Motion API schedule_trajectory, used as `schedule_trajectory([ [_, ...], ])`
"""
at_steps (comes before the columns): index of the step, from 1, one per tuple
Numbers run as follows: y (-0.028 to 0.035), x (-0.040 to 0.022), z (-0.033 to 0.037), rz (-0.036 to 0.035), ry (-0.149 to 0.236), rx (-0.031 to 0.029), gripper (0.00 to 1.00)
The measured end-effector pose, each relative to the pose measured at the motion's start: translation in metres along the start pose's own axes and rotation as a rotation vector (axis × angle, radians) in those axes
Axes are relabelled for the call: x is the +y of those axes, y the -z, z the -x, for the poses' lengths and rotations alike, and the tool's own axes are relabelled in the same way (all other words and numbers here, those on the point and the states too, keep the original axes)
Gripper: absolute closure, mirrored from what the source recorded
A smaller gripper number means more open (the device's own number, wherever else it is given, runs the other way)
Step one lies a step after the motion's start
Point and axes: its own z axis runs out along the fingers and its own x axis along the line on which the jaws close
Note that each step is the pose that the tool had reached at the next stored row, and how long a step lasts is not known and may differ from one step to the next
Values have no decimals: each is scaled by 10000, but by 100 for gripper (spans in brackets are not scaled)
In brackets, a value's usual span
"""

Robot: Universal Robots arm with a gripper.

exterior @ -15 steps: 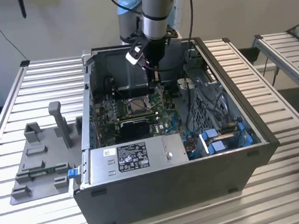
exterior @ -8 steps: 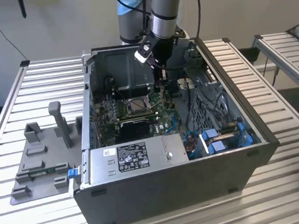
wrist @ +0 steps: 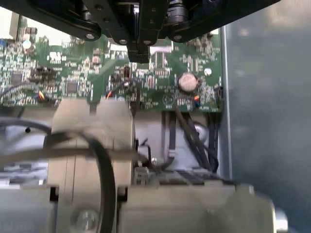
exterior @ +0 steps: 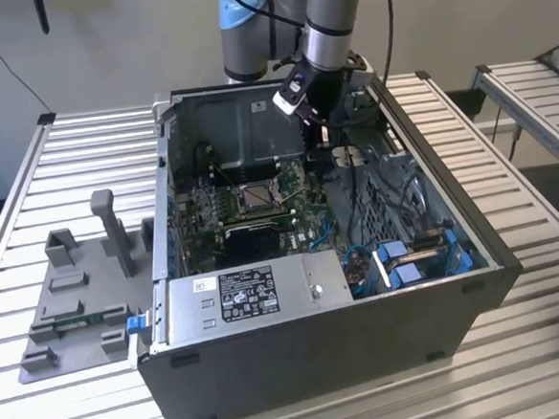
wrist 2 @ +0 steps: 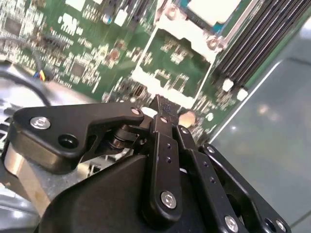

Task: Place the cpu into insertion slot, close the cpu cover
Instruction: 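Close the cpu cover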

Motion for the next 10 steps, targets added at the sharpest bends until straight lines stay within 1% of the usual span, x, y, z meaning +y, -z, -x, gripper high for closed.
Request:
schedule_trajectory([
  [2,-23,43,-3,-7,1,2,89],
  [4,-57,68,-8,-9,0,1,89],
  [10,-166,84,-27,-9,0,0,89],
])
